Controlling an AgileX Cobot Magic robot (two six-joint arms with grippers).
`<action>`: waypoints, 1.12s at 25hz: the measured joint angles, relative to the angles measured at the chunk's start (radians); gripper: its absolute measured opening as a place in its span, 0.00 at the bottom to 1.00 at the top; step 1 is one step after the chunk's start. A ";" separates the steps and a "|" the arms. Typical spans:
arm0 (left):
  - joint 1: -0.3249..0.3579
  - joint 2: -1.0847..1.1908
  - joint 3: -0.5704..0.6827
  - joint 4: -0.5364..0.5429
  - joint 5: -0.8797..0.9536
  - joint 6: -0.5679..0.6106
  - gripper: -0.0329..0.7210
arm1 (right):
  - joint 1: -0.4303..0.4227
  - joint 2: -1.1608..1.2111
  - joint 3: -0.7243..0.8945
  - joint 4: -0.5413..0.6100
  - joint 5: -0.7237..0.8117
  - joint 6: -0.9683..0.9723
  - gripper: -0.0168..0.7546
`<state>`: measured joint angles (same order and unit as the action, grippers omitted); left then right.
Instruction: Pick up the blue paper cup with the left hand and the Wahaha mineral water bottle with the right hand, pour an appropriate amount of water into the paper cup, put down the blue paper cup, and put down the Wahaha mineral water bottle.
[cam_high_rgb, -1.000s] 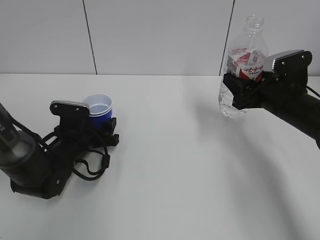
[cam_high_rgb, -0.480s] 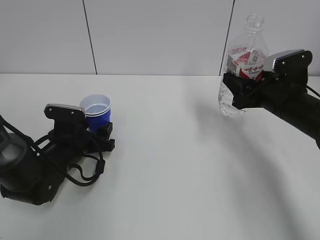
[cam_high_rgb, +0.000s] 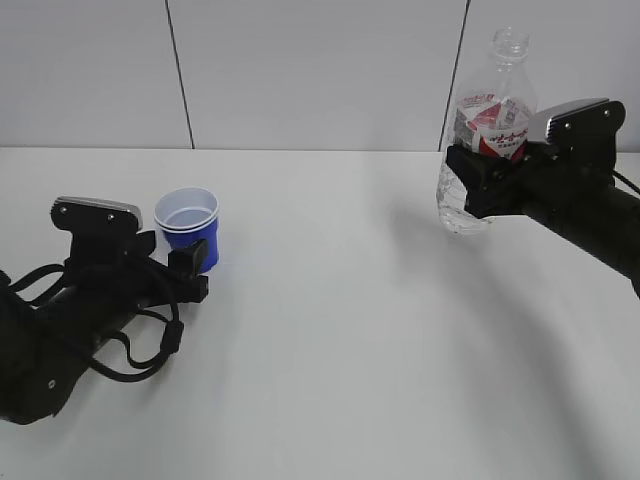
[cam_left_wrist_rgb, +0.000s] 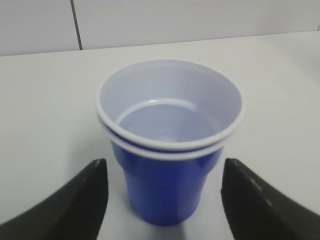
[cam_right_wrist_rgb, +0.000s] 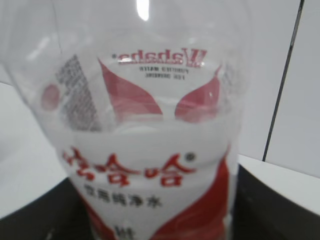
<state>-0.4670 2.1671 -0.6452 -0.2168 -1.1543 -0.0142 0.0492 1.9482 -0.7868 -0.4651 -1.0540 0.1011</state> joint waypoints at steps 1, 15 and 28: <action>0.000 -0.015 0.017 0.002 0.000 0.000 0.75 | 0.000 0.000 0.000 0.000 0.000 0.000 0.60; 0.000 -0.294 0.351 0.116 0.000 0.002 0.75 | 0.000 0.000 0.000 0.000 -0.003 -0.002 0.60; 0.000 -0.759 0.484 0.071 0.234 -0.011 0.75 | 0.000 0.000 0.000 0.000 -0.005 -0.002 0.60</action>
<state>-0.4670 1.4079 -0.1617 -0.1455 -0.9198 -0.0252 0.0492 1.9482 -0.7868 -0.4651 -1.0585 0.0993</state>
